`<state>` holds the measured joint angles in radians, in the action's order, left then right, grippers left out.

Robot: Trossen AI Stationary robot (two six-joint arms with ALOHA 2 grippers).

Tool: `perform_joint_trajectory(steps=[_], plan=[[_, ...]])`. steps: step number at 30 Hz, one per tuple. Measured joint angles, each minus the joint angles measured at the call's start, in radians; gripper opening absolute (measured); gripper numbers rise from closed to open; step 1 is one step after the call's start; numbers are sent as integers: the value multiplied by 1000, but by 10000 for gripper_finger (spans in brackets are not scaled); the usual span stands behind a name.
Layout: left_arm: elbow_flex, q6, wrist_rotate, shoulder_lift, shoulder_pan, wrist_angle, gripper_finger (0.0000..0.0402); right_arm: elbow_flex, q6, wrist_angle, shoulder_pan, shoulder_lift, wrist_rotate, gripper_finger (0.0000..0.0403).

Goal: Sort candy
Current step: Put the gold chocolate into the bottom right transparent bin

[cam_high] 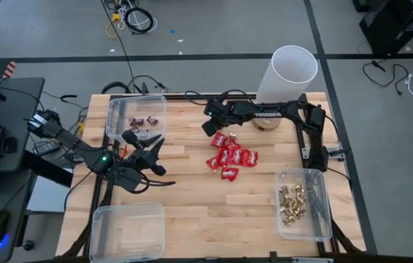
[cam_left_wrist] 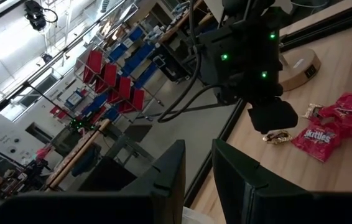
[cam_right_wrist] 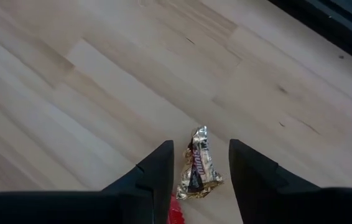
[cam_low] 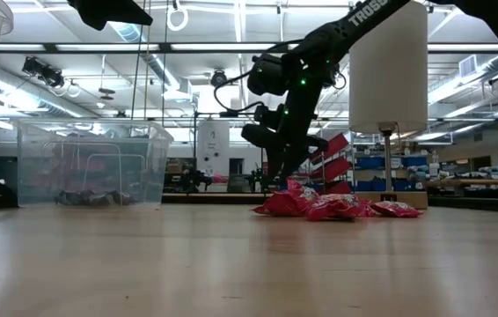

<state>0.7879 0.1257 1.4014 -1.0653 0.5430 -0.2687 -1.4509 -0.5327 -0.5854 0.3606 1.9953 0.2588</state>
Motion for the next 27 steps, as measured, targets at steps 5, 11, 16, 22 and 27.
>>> perform_joint_trajectory(steps=[5,11,16,22,27], plan=[[0,0,0,0,0,-12,82,0,0,0,6,0,-12,140],[0,-1,0,0,0,-14,82,0,1,0,7,2,-22,140],[0,-1,0,0,0,-15,82,0,2,16,11,49,-56,140],[0,-4,0,0,0,-24,82,2,-6,37,16,116,-86,140],[0,-4,0,0,0,-27,82,-5,-13,43,16,137,-103,139]])
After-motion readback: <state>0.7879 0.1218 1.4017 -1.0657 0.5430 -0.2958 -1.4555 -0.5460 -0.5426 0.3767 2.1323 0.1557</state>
